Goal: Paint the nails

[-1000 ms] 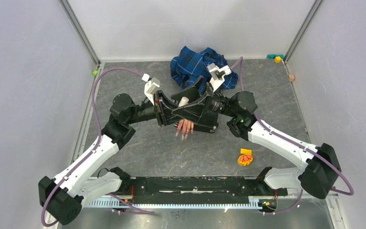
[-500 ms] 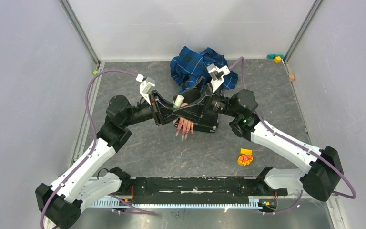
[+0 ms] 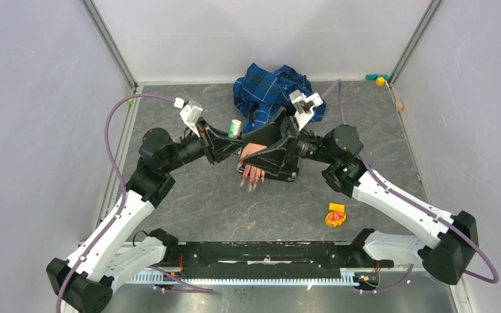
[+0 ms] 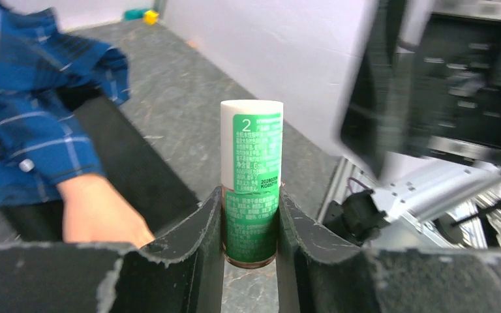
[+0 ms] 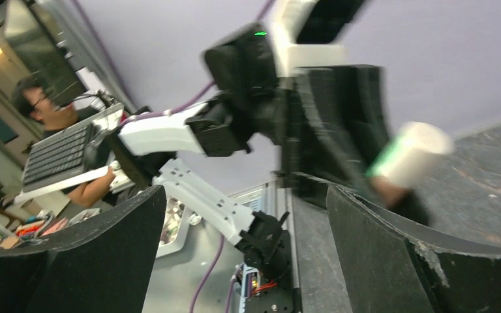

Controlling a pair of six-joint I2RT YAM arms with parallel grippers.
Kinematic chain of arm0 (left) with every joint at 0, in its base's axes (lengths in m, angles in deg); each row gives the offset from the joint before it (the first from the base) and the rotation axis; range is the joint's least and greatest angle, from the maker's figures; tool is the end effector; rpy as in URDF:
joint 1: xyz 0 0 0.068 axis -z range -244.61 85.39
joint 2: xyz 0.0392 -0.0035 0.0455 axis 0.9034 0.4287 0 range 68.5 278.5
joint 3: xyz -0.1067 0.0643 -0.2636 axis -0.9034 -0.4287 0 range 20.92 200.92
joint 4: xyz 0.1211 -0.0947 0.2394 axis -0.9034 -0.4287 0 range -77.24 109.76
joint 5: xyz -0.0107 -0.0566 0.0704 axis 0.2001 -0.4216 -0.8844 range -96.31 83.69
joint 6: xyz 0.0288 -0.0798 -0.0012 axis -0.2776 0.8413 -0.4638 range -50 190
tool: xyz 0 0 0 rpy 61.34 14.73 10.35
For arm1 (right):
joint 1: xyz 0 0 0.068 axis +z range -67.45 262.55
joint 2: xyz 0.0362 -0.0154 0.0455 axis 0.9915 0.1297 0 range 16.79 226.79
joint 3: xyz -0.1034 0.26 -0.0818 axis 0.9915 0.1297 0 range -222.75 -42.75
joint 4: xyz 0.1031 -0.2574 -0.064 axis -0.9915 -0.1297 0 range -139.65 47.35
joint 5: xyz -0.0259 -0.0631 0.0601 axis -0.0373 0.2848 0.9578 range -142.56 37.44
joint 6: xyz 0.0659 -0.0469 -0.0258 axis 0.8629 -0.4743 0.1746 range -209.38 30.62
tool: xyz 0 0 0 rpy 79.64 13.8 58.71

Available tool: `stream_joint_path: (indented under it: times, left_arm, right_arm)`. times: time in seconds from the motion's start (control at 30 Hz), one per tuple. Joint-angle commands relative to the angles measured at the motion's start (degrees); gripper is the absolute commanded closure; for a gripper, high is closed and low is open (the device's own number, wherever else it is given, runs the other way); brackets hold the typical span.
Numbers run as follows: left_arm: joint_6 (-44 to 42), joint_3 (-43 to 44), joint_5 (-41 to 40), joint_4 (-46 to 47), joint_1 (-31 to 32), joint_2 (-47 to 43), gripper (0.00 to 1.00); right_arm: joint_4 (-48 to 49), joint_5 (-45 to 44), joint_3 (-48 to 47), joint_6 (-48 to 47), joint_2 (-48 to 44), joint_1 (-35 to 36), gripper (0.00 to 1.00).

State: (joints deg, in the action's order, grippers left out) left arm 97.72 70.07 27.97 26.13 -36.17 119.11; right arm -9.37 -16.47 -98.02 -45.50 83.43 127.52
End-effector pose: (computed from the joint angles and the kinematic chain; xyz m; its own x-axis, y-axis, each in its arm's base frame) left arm 0.1965 -0.1542 0.3973 -0.3460 -0.2496 -0.9044 0.8202 0.3877 -0.4207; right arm 0.1869 0.2490 0.4294 -0.4735 0.3185 -0.8212 -0.8734 -0.0493 0.4845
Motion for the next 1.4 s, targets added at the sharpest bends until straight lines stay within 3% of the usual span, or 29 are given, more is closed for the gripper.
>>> stream_joint_path:
  times: [0.0, 0.37, 0.73, 0.97, 1.17, 1.37]
  left_arm:
    - [-2.64, 1.39, -6.92, -3.63, -1.49, 1.01, 0.98]
    - [-2.59, 1.00, -4.69, -2.07, -2.07, 0.41, 0.98]
    - [2.24, -0.97, 10.94, 10.10, -1.90, 1.36, 0.98]
    - [7.65, -2.00, 16.34, 17.59, -0.12, 3.43, 0.98]
    - [9.34, -1.68, 16.29, 17.98, 2.11, 5.69, 0.98]
    - [9.90, -1.51, 15.00, 17.19, 2.14, 6.86, 0.98]
  right_arm:
    - [3.37, 4.33, -0.76, 0.25, -3.89, 1.00, 0.03]
    - [-1.87, 1.94, -1.42, -3.90, -5.42, 0.41, 0.02]
    - [-4.62, -5.47, 0.23, -5.77, -4.72, -2.07, 0.04]
    - [1.79, -5.90, 0.50, -3.59, -2.19, -2.30, 0.05]
    - [11.33, -1.72, -0.17, 2.85, 2.27, -2.26, 0.05]
    - [11.71, 0.31, -1.45, 3.96, 4.55, -0.70, 0.06]
